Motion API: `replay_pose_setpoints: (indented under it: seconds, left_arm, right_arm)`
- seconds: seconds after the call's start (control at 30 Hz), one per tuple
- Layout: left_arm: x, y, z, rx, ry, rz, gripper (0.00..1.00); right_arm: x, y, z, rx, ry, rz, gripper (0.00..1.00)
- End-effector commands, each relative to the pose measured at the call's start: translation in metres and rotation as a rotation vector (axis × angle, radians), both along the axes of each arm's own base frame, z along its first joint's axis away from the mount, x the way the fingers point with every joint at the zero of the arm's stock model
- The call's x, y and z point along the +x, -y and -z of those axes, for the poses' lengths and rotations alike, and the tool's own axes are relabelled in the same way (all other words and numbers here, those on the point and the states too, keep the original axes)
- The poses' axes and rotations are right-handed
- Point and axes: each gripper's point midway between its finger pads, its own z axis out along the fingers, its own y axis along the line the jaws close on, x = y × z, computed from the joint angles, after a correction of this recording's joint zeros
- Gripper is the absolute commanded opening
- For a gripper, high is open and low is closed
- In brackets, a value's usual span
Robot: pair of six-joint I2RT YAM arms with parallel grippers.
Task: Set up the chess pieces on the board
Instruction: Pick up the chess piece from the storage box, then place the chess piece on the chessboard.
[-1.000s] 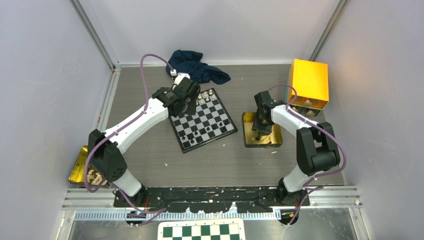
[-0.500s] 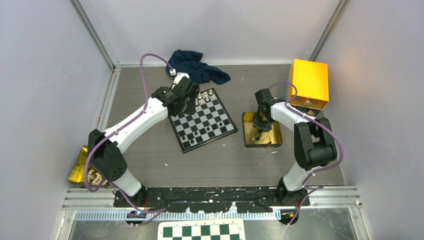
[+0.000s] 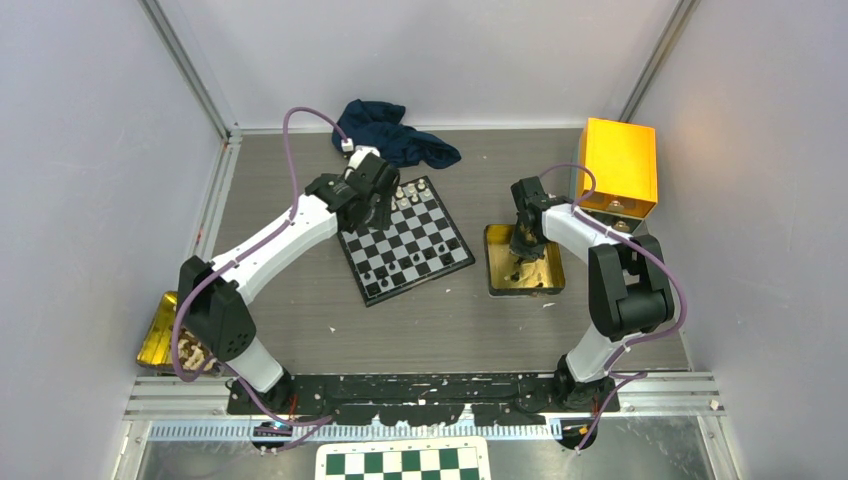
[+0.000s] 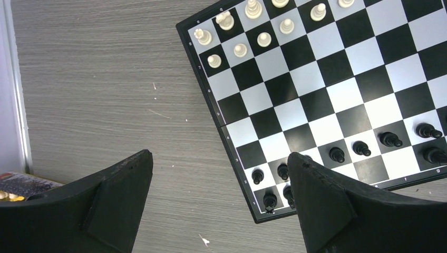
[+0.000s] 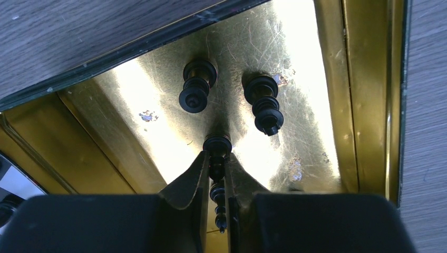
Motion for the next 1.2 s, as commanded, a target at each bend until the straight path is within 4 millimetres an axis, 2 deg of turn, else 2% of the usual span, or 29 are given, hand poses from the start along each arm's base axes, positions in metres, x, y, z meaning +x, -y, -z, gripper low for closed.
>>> replay_pose_setpoints:
  seconds: [0.0, 0.1, 0.3, 0.63, 0.8, 1.17]
  left_arm:
    - [0.013, 0.004, -0.019, -0.028, 0.060, 0.000, 1.00]
    - [0.013, 0.004, -0.019, -0.028, 0.059, 0.000, 1.00]
    - [0.012, 0.004, -0.019, -0.028, 0.058, 0.001, 1.00]
    - [0.010, 0.003, -0.024, -0.046, 0.072, -0.005, 1.00]
    - [0.007, 0.001, -0.028, -0.060, 0.084, -0.010, 1.00]
    - [-0.011, -0.014, -0.037, -0.087, 0.120, -0.030, 1.00]
  right_arm:
    - [0.014, 0.002, -0.011, -0.007, 0.054, 0.019, 0.10]
    - [0.014, 0.003, -0.012, -0.008, 0.055, 0.019, 0.05]
    - [0.014, 0.003, -0.022, -0.007, 0.068, 0.014, 0.01]
    - [0.023, -0.011, -0.065, 0.004, 0.139, -0.046, 0.01]
    - [0.023, -0.032, -0.086, -0.009, 0.170, -0.119, 0.01]
    - [0.014, -0.109, -0.110, -0.015, 0.203, -0.303, 0.01]
